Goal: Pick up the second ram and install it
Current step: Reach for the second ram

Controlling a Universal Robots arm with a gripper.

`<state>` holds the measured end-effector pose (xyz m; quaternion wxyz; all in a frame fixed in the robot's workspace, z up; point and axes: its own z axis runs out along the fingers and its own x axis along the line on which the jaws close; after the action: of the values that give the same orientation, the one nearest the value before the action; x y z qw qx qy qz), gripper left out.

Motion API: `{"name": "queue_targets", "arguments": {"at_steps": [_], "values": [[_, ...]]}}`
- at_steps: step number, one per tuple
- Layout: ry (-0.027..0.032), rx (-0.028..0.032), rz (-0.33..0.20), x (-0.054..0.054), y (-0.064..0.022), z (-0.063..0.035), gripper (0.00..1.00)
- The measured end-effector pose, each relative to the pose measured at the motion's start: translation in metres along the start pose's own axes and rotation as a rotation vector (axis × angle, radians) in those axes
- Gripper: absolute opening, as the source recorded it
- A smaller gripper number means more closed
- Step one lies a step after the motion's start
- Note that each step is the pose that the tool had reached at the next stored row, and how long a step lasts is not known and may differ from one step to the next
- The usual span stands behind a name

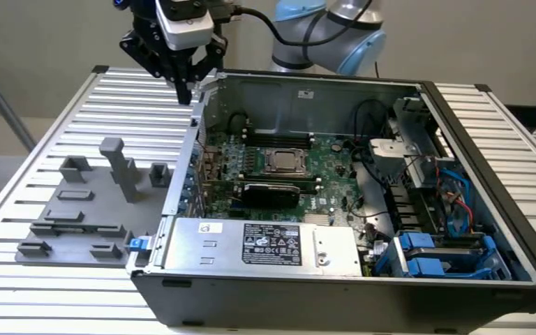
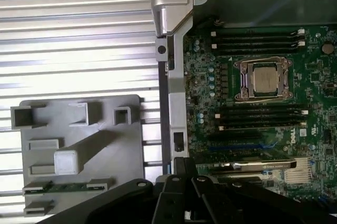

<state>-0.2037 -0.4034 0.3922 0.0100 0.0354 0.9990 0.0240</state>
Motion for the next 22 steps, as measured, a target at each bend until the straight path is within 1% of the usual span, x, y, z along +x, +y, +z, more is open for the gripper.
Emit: {"name": "queue_targets", "arguments": {"at_steps": [7,11,16,22], "values": [[0.0000,0.0004,0.000,0.016,-0.0141,-0.0009,0.11],[0.0007,0.0008,0.000,0.027,-0.0193,-0.0012,0.11],[0.0052,0.0012,0.000,0.044,-0.0247,-0.0008,0.11],[0.0129,0.0017,0.001,0.064,-0.0315,-0.0002,0.11]]}}
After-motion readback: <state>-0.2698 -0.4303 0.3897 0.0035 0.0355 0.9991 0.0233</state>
